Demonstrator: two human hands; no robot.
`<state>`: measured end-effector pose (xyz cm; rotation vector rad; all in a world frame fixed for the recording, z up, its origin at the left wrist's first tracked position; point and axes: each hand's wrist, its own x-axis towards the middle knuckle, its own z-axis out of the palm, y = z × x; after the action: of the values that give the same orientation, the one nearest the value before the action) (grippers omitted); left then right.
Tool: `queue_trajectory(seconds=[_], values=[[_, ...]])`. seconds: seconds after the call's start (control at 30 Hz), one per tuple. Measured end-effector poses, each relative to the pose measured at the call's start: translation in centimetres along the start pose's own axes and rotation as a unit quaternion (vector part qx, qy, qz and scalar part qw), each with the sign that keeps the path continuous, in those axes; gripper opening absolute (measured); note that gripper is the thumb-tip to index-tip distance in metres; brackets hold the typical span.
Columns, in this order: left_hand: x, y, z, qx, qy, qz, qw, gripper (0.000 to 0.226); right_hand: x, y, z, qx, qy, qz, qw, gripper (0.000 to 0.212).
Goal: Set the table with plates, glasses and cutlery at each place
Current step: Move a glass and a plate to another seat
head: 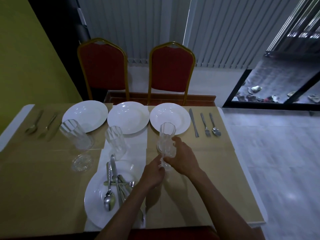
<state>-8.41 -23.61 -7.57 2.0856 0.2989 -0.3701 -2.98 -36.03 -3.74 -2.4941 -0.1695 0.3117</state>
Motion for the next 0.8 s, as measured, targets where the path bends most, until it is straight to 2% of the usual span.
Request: queue_trajectory(seconds=[0.2, 0.27, 0.4, 0.53, 0.7, 0.8], values=[[-0.6, -0.5, -1.1, 0.001, 0.011, -0.033, 0.999, 0.051, -1.0, -0.2, -1.0, -0.028, -0.027, 0.019, 0.999, 0.091], [-0.9, -1.0, -2.0, 0.006, 0.015, -0.034, 0.999, 0.051, -1.8, 0.1, -1.6, -0.04, -0.04, 0.046, 0.997, 0.084], [-1.6, -2.5, -4.0, -0.02, 0.038, -0.043, 0.998, 0.047, -3.6, 0.4, -2.4, -0.081, -0.073, 0.085, 0.99, 0.056], [-2.5, -3.9, -5.8, -0.044, 0.057, -0.054, 0.996, 0.043, -4.6, -1.7, -2.6, -0.082, -0.125, 0.039, 0.988, 0.04], [-3.3, -5.1, -7.1, -0.056, 0.094, -0.059, 0.992, 0.04, -2.2, -6.3, -0.5, -0.049, -0.106, -0.062, 0.991, 0.03], [-3.7, -5.7, -7.8, -0.078, 0.11, -0.074, 0.988, 0.039, 0.7, -8.8, 1.2, -0.016, -0.102, -0.077, 0.992, 0.026]])
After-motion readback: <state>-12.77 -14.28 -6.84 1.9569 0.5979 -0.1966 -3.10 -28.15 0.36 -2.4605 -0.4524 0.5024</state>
